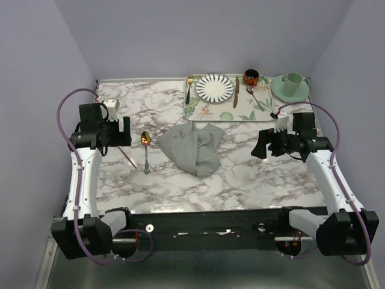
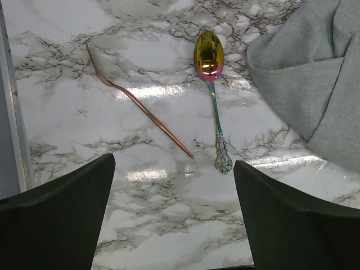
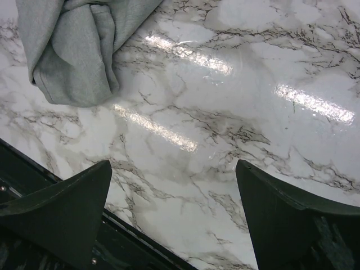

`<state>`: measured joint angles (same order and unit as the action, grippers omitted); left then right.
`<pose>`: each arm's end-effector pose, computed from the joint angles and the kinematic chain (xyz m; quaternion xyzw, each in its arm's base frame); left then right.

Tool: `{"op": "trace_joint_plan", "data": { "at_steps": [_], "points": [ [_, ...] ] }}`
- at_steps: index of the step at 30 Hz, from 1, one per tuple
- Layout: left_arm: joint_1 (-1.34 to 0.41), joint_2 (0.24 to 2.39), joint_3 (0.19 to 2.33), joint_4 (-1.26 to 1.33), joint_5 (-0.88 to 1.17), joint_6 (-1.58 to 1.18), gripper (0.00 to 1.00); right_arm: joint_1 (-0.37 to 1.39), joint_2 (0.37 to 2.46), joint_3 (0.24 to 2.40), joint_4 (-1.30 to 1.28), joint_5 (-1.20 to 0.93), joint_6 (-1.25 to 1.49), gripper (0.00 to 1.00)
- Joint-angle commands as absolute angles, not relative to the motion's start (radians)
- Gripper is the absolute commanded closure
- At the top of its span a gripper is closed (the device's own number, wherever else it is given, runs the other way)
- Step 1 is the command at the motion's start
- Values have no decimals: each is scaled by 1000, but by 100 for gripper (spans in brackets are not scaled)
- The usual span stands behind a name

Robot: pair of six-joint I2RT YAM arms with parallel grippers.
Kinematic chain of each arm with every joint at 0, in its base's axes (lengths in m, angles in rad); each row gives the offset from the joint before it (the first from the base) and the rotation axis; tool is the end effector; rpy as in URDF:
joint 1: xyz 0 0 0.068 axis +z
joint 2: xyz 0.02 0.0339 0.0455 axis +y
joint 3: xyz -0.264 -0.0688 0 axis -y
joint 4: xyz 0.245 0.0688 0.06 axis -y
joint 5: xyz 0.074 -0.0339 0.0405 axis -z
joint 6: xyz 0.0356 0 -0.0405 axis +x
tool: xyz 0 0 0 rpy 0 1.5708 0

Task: Fold the napkin into a case and place the utensils inside
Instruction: Pick up the crumpled napkin from the center of the board.

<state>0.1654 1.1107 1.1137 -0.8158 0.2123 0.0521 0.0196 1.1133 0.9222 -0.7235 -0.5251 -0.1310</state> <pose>0.2206 0.0292 0.3318 -0.0132 0.9245 -0.0579 0.3764 0.2189 0.0221 0.2797 -0.1522 0.9053 0.2280 0.3244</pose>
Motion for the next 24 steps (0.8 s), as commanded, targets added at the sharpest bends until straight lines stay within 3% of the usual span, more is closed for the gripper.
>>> {"op": "trace_joint_plan", "data": {
  "at_steps": [1,7,13,18,24],
  "points": [
    [78,1124,1137,-792,78,72,1,20,1097,908,-707,-549,-123,0],
    [-52,1218,1242,-784,-12,87,1,21,1092,897,-703,-545,-123,0],
    [-221,1307,1287,-775,95,115,1,20,1094,888,-699,-531,-120,0],
    [-461,1416,1290,-749,144,140,1,20,1097,881,-701,-517,-121,0],
    [-577,1584,1319,-695,182,126,1,20,1101,877,-701,-476,-126,0]
  ]
}}
